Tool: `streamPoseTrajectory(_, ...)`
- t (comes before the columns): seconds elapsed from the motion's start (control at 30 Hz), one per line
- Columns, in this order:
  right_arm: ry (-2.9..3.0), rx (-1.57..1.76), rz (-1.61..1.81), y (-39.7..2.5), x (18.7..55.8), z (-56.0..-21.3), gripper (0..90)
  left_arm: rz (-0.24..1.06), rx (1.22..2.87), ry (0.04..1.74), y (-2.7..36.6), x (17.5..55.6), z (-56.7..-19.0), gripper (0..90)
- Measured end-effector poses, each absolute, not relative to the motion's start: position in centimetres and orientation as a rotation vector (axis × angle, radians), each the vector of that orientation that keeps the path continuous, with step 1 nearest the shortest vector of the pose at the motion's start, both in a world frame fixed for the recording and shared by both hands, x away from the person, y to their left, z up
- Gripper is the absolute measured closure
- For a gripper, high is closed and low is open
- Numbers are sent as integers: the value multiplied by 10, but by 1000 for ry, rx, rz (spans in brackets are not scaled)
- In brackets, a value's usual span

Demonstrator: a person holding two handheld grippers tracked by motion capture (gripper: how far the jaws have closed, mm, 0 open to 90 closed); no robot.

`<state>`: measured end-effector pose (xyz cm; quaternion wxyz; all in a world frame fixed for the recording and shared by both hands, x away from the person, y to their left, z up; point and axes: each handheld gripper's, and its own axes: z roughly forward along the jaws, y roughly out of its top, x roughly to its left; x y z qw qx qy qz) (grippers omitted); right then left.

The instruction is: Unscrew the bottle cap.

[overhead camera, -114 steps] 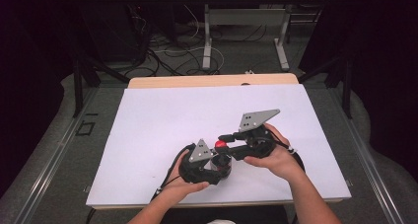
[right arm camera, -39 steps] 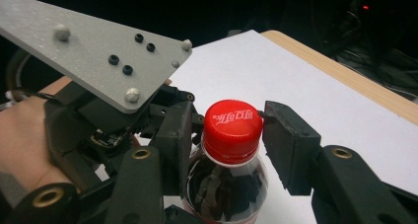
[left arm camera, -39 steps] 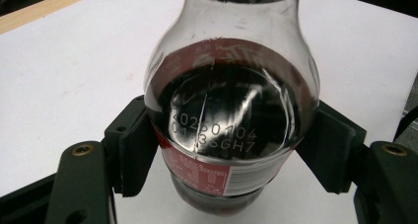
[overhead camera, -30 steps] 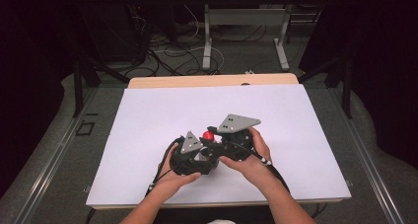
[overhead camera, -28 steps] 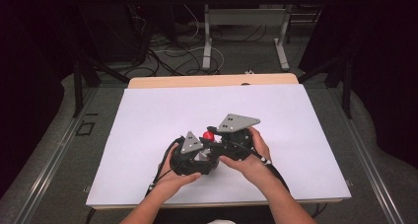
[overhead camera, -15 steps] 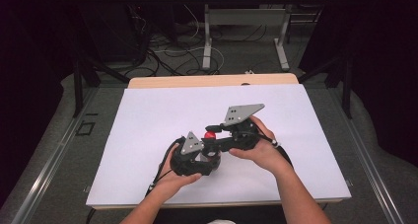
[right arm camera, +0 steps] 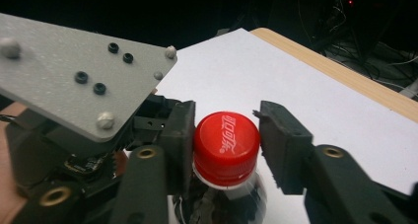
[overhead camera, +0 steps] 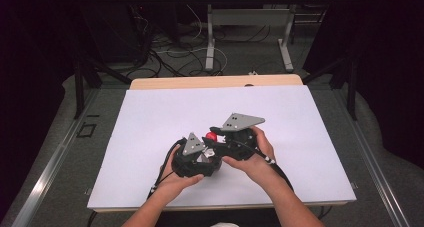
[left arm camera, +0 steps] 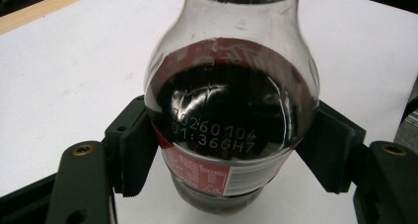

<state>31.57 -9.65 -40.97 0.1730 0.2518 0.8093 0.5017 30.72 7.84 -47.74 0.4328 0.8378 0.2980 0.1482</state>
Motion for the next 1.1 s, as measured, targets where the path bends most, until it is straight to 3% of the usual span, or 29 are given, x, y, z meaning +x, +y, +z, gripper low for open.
streamPoseTrajectory(0.6, 2480, 434, 1522, -115, 336, -408, 608, 351, 2078, 724, 75, 305, -479, 305)
streamPoseTrajectory(0.67, 2451, 505, 1527, -115, 334, -407, 514, 348, 2072, 729, 75, 305, -478, 305)
streamPoseTrajectory(0.8, 2370, 616, 1524, -112, 325, -405, 491, 356, 2074, 743, 79, 307, -476, 305)
streamPoseTrajectory(0.9, 2291, 771, 1506, -104, 313, -406, 530, 366, 2063, 758, 79, 307, -477, 305)
streamPoseTrajectory(1.0, 2266, 785, 1441, -98, 309, -407, 598, 363, 2065, 763, 79, 306, -477, 305)
streamPoseTrajectory(1.1, 2290, 717, 1429, -99, 312, -406, 607, 360, 2067, 750, 80, 306, -477, 305)
